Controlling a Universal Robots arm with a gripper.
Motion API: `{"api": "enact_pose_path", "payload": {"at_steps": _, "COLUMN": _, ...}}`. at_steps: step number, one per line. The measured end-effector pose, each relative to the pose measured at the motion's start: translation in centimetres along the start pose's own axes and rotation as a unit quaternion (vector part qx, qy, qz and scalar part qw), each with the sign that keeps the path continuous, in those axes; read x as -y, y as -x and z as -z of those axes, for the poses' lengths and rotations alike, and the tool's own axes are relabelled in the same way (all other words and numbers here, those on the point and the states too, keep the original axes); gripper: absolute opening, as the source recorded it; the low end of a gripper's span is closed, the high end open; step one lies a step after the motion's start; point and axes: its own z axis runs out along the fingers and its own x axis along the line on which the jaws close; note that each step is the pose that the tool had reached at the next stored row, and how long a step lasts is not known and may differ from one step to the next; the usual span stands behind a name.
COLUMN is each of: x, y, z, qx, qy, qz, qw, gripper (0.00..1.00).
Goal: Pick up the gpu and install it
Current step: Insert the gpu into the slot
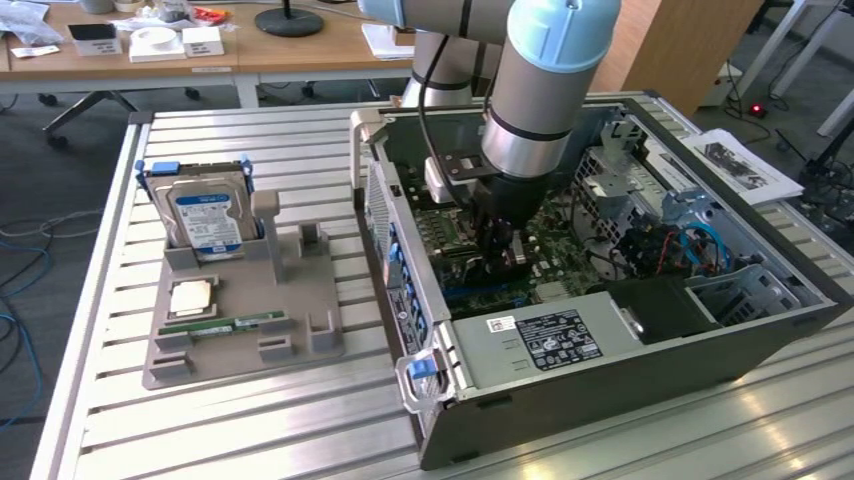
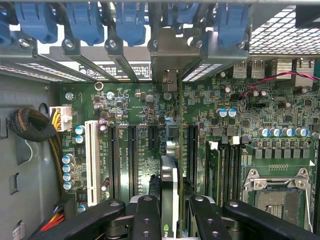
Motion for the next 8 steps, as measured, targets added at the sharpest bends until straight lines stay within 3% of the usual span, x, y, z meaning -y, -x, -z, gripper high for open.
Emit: {"api": "enact_pose_path", "payload": {"at_steps": 8, "x": -0.03, "y": 0.01, "z": -0.02, "qx": 0.0004, "qy": 0.0001, "qz": 0.000, "qw": 1.0000, "gripper": 0.28}}
